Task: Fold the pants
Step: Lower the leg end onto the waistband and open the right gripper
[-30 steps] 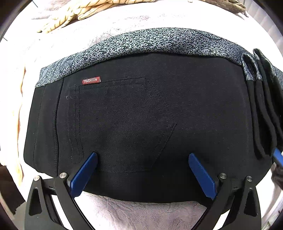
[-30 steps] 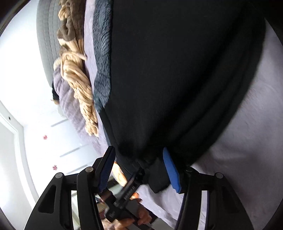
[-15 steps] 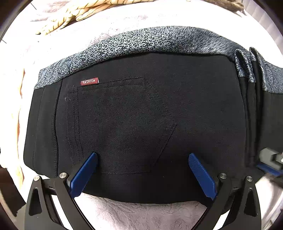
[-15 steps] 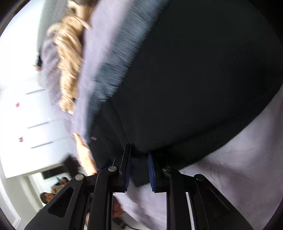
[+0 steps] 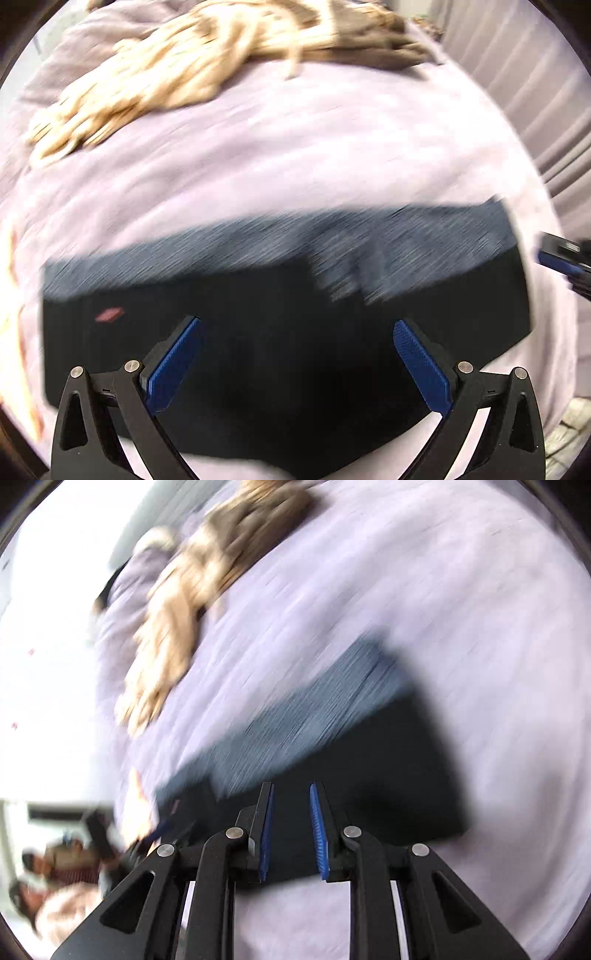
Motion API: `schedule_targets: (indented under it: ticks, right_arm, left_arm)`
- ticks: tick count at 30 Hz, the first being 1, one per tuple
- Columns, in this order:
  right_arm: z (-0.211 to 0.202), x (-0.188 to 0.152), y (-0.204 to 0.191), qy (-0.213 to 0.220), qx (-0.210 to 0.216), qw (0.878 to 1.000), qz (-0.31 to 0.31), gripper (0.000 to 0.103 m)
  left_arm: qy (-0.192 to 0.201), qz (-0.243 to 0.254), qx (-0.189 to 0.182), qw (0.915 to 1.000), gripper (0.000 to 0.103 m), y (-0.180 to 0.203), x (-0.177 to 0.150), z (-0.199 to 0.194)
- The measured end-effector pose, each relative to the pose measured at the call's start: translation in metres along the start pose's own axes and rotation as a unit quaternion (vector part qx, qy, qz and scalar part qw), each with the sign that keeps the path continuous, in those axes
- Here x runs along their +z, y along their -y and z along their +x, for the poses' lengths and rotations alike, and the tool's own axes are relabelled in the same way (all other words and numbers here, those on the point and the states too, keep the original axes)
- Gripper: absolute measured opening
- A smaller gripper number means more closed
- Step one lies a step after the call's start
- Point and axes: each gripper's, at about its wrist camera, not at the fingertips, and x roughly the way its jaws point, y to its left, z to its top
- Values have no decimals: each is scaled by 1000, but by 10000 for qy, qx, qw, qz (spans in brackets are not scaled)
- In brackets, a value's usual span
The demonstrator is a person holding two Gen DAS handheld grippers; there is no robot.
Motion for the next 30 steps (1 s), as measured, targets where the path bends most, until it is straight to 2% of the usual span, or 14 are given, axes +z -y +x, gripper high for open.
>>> schedule_targets:
  ticks: [2,4,5,6,7,9,12,15,19,21,25,27,30]
  right_arm:
    - [4,29,19,157,-97,9997,176,23]
    - [26,40,31,65,-148,9995,289,23]
    - [45,41,40,-141,-104,9988,453,23]
    - [57,46,41,-325,-39,9978,584,22]
    - [75,37,46,-605,70,9954,741,21]
    - [89,15,39,-794,97,9947,652,19]
    - [94,-14,11,-1042,-20,9946,17,18]
    - [96,-28,-21,-1187,116,9925,-285,23]
    - [98,-31,-81,-735,-25,9900,-1207,23]
    - [113,-31,-100,-615,-146,9887,-1363,23]
    - [162,-53,-99,-1038,-658,9857,-1149,24]
    - [154,-69,-101,-898,-792,9853,-1216,25]
    - [147,-91,-111,-1182,-922,9760,-1577,25]
  left_arm:
    - [52,3,-51,10000,103,26,13,15]
    - [-122,-32,107,9999,103,42,18,38]
    - [-329,-44,303,9990,103,44,14,53]
    - [-571,-87,342,9977,103,41,6,67]
    - [-571,-127,227,9980,103,36,-2,70]
    - [-436,135,205,9987,103,31,-17,61]
    - [-398,392,299,9980,103,16,-40,38]
    - [-437,98,99,9989,103,-14,-60,15]
    - [-537,-162,397,9976,103,-52,-90,-5]
    - [-597,-289,528,9964,103,-69,-106,-11]
    - [-754,-560,680,9933,103,-99,-131,-22]
    - [-769,-707,683,9922,103,-114,-142,-28]
    - [-817,-867,662,9907,103,-127,-153,-33]
